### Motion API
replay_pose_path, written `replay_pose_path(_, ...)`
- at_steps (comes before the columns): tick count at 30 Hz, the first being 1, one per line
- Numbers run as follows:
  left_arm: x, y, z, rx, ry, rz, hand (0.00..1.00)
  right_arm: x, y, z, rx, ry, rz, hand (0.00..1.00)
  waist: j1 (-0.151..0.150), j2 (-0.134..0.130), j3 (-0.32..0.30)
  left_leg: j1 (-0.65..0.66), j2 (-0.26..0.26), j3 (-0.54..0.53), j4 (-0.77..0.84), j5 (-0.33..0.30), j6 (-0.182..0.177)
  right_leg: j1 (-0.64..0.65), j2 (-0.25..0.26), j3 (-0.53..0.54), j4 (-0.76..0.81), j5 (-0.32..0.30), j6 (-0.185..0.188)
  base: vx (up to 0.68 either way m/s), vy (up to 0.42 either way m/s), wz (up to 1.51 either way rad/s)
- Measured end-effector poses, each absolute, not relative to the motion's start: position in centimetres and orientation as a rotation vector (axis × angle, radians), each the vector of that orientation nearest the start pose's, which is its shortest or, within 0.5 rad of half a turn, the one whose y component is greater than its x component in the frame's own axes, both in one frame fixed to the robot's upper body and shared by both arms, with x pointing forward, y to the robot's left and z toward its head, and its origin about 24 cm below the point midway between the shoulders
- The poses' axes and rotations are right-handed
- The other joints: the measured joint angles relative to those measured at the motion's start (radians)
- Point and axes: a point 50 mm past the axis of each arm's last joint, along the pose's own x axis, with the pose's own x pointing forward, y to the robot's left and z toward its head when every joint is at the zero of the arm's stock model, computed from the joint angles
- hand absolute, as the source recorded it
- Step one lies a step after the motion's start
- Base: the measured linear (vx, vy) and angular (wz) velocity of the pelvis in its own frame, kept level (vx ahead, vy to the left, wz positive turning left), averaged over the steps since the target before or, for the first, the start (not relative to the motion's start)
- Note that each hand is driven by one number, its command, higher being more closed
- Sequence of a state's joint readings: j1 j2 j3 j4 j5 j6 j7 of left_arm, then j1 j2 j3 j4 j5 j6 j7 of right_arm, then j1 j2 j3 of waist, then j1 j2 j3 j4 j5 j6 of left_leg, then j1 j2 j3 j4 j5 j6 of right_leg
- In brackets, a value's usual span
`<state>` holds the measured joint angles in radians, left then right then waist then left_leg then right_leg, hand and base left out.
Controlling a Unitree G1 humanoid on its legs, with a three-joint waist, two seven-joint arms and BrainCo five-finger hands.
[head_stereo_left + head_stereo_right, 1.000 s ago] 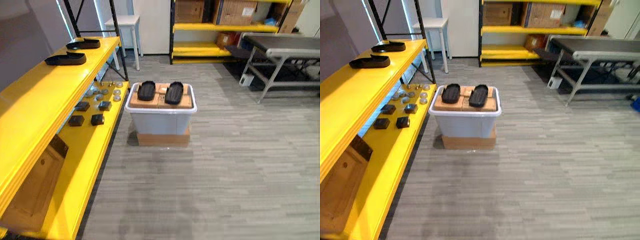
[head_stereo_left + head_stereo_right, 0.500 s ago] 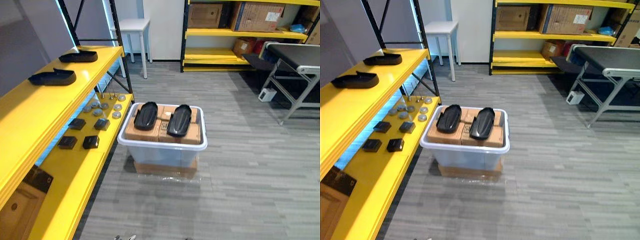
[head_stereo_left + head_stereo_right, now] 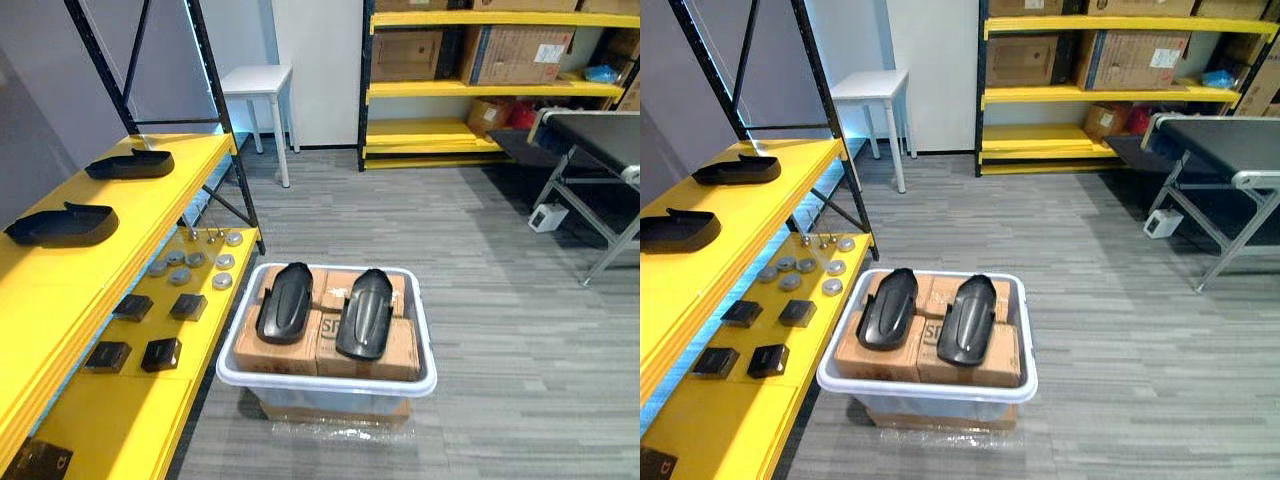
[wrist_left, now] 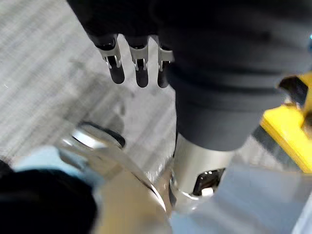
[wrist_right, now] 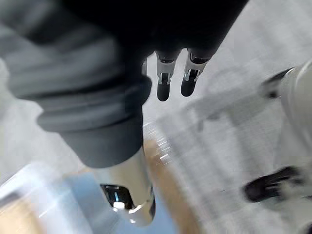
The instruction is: Walk over and take plastic housings, then place them on the shelf
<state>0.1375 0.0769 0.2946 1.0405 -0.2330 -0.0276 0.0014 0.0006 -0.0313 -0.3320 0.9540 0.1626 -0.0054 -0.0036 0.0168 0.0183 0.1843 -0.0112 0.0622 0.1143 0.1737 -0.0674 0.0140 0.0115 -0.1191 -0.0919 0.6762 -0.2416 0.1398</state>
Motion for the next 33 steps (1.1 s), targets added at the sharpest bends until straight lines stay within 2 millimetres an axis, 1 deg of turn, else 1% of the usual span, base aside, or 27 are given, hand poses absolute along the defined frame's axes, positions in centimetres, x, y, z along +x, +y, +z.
replay_pose_path(1, 8.3, 22.2, -15.8, -0.248, 1.045, 0.460, 0.00, 14.8, -20.9, -13.5, 0.221, 0.857, -0.376, 0.00, -0.002, -0.006, -0.003, 0.034, -0.002, 0.002, -0.025, 0.000, -0.001, -0.066, -0.013, 0.001, -0.068, -0.019, -0.012, 0.31, 0.014, 0.32)
replay_pose_path(3, 9.7, 22.4, -15.3, -0.247, 0.990, 0.459, 0.00, 15.5, -21.0, -12.7, 0.183, 0.802, -0.361, 0.00, -0.011, -0.010, -0.006, 0.042, -0.002, -0.009, -0.036, -0.001, -0.008, -0.109, -0.009, 0.013, -0.205, -0.012, -0.019, 0.33, -0.058, 0.34)
replay_pose_path(4, 10.9, 23.1, -14.6, -0.228, 0.921, 0.463, 0.00, 16.1, -21.0, -11.4, 0.132, 0.723, -0.353, 0.00, -0.013, -0.046, -0.016, 0.052, -0.031, -0.029, -0.034, -0.019, -0.034, -0.127, -0.008, 0.066, -0.446, 0.200, -0.049, 0.28, -0.095, 0.47)
replay_pose_path(5, 11.1, 23.1, -14.5, -0.228, 0.911, 0.461, 0.00, 16.2, -21.1, -11.2, 0.125, 0.709, -0.355, 0.00, -0.017, -0.047, -0.012, 0.057, -0.039, -0.038, -0.034, -0.023, -0.040, -0.124, -0.009, 0.067, -0.443, 0.206, -0.065, 0.42, -0.180, 0.39)
replay_pose_path(6, 11.0, 22.6, -14.7, -0.241, 0.917, 0.467, 0.00, 16.5, -21.7, -10.5, 0.068, 0.678, -0.361, 0.00, -0.013, -0.024, -0.019, 0.066, -0.015, -0.050, -0.038, -0.024, -0.048, -0.107, 0.010, 0.055, -0.452, 0.210, -0.070, 0.32, -0.151, 0.00)
replay_pose_path(7, 10.4, 22.3, -14.9, -0.247, 0.931, 0.482, 0.00, 17.2, -21.8, -9.3, 0.018, 0.618, -0.356, 0.00, -0.010, -0.013, -0.024, 0.068, 0.006, -0.046, -0.045, -0.035, -0.064, -0.097, 0.030, 0.056, -0.485, 0.210, -0.070, 0.38, -0.172, -0.15)
replay_pose_path(8, 10.3, 22.1, -14.9, -0.257, 0.936, 0.488, 0.00, 17.6, -21.8, -8.6, 0.001, 0.578, -0.352, 0.00, -0.010, -0.007, -0.023, 0.068, 0.015, -0.045, -0.052, -0.039, -0.069, -0.094, 0.040, 0.056, -0.501, 0.214, -0.076, 0.25, -0.111, -0.21)
replay_pose_path(9, 10.1, 21.7, -15.1, -0.273, 0.939, 0.491, 0.00, 18.3, -21.8, -7.0, -0.037, 0.501, -0.344, 0.00, -0.013, 0.001, -0.016, 0.066, 0.029, -0.046, -0.068, -0.040, -0.071, -0.093, 0.056, 0.053, -0.525, 0.219, -0.083, 0.16, -0.079, -0.09)
replay_pose_path(10, 10.1, 21.5, -15.1, -0.279, 0.941, 0.487, 0.00, 18.6, -21.8, -6.4, -0.055, 0.467, -0.343, 0.00, -0.014, -0.001, -0.007, 0.066, 0.034, -0.046, -0.073, -0.041, -0.072, -0.092, 0.062, 0.052, -0.534, 0.221, -0.086, 0.16, -0.080, -0.05)
replay_pose_path(12, 10.2, 20.3, -15.3, -0.314, 0.948, 0.476, 0.00, 19.7, -21.9, -3.6, -0.100, 0.321, -0.364, 0.00, -0.014, -0.009, 0.039, 0.061, 0.042, -0.048, -0.080, -0.044, -0.078, -0.087, 0.069, 0.048, -0.556, 0.224, -0.089, 0.09, -0.032, 0.02)
replay_pose_path(13, 10.3, 20.3, -15.2, -0.318, 0.939, 0.481, 0.00, 19.9, -21.9, -2.9, -0.105, 0.290, -0.373, 0.00, -0.013, -0.011, 0.053, 0.051, 0.041, -0.050, -0.077, -0.045, -0.078, -0.090, 0.069, 0.047, -0.559, 0.225, -0.090, 0.02, 0.013, 0.12)
replay_pose_path(14, 11.2, 20.4, -15.0, -0.304, 0.915, 0.466, 0.00, 20.7, -21.8, -1.4, -0.118, 0.217, -0.392, 0.00, -0.008, -0.016, 0.081, 0.003, 0.034, -0.060, -0.050, -0.047, -0.080, -0.122, 0.061, 0.043, -0.557, 0.228, -0.090, -0.01, 0.022, 0.14)
replay_pose_path(15, 11.7, 20.2, -14.9, -0.302, 0.905, 0.458, 0.00, 21.2, -21.7, -0.8, -0.125, 0.188, -0.395, 0.00, -0.005, -0.016, 0.096, -0.017, 0.031, -0.064, -0.036, -0.047, -0.080, -0.136, 0.058, 0.040, -0.557, 0.232, -0.090, -0.03, 0.026, 0.17)
replay_pose_path(16, 12.7, 20.2, -14.6, -0.300, 0.879, 0.454, 0.00, 22.6, -21.4, 0.4, -0.120, 0.133, -0.400, 0.00, 0.000, -0.016, 0.133, -0.055, 0.027, -0.069, -0.006, -0.049, -0.081, -0.157, 0.053, 0.031, -0.557, 0.242, -0.088, -0.09, 0.024, 0.18)
replay_pose_path(18, 14.1, 20.1, -14.1, -0.295, 0.846, 0.451, 0.00, 25.1, -20.6, 2.7, -0.102, 0.033, -0.407, 0.00, 0.003, -0.009, 0.191, -0.121, 0.024, -0.093, 0.051, -0.065, -0.074, -0.187, 0.048, 0.016, -0.556, 0.249, -0.089, -0.15, 0.040, 0.25)
replay_pose_path(19, 14.5, 20.1, -13.9, -0.295, 0.837, 0.451, 0.00, 25.6, -20.4, 3.2, -0.098, 0.012, -0.409, 0.00, 0.006, -0.008, 0.201, -0.140, 0.024, -0.098, 0.064, -0.068, -0.073, -0.197, 0.048, 0.012, -0.554, 0.251, -0.090, -0.13, 0.033, 0.24)
replay_pose_path(21, 16.5, 19.7, -13.2, -0.271, 0.796, 0.409, 0.00, 27.5, -19.9, 5.5, -0.077, -0.076, -0.443, 0.00, 0.032, -0.002, 0.245, -0.195, 0.022, -0.119, 0.104, -0.073, -0.071, -0.231, 0.046, -0.005, -0.540, 0.255, -0.090, -0.11, 0.015, 0.24)
replay_pose_path(22, 16.7, 19.7, -13.1, -0.268, 0.789, 0.406, 0.00, 27.9, -19.8, 5.8, -0.074, -0.084, -0.451, 0.00, 0.037, -0.002, 0.249, -0.208, 0.022, -0.121, 0.113, -0.077, -0.070, -0.240, 0.046, -0.007, -0.536, 0.255, -0.090, -0.10, 0.022, 0.14)
replay_pose_path(23, 17.2, 19.6, -12.8, -0.270, 0.770, 0.404, 0.00, 28.6, -19.7, 6.3, -0.068, -0.095, -0.466, 0.00, 0.053, -0.001, 0.257, -0.232, 0.023, -0.122, 0.130, -0.083, -0.068, -0.262, 0.047, -0.006, -0.522, 0.255, -0.090, -0.10, 0.029, 0.05)
replay_pose_path(25, 17.6, 19.5, -12.6, -0.276, 0.760, 0.408, 0.00, 29.9, -19.4, 6.3, -0.064, -0.071, -0.482, 0.00, 0.054, 0.005, 0.260, -0.280, 0.017, -0.141, 0.165, -0.089, -0.066, -0.294, 0.042, -0.016, -0.507, 0.255, -0.090, -0.09, 0.035, 0.11)
replay_pose_path(26, 17.7, 19.5, -12.6, -0.276, 0.759, 0.407, 0.00, 30.0, -19.4, 6.3, -0.064, -0.068, -0.484, 0.00, 0.054, 0.006, 0.261, -0.287, 0.016, -0.144, 0.169, -0.090, -0.065, -0.297, 0.041, -0.019, -0.506, 0.255, -0.090, -0.08, 0.038, 0.22)
replay_pose_path(27, 18.2, 19.2, -12.4, -0.267, 0.754, 0.391, 0.00, 30.4, -19.5, 6.3, -0.066, -0.060, -0.494, 0.00, 0.055, 0.015, 0.267, -0.308, 0.013, -0.152, 0.183, -0.091, -0.063, -0.310, 0.037, -0.030, -0.497, 0.255, -0.090, -0.06, 0.029, 0.17)
replay_pose_path(30, 18.9, 19.0, -12.1, -0.266, 0.737, 0.384, 0.00, 31.5, -19.7, 6.0, -0.075, -0.005, -0.508, 0.00, 0.064, 0.023, 0.273, -0.361, 0.008, -0.159, 0.214, -0.094, -0.060, -0.361, 0.031, -0.032, -0.469, 0.255, -0.090, -0.09, 0.037, 0.07)
replay_pose_path(31, 19.3, 18.9, -11.9, -0.265, 0.730, 0.379, 0.00, 31.9, -19.7, 6.1, -0.076, 0.014, -0.523, 0.00, 0.065, 0.028, 0.281, -0.376, 0.007, -0.163, 0.225, -0.094, -0.059, -0.375, 0.029, -0.032, -0.455, 0.255, -0.090, -0.08, 0.024, 0.04)
replay_pose_path(33, 19.5, 18.8, -11.8, -0.267, 0.728, 0.378, 0.00, 32.3, -19.7, 6.5, -0.076, 0.012, -0.539, 0.00, 0.068, 0.030, 0.283, -0.391, 0.007, -0.168, 0.237, -0.095, -0.059, -0.387, 0.029, -0.034, -0.448, 0.255, -0.090, -0.06, 0.010, 0.03)
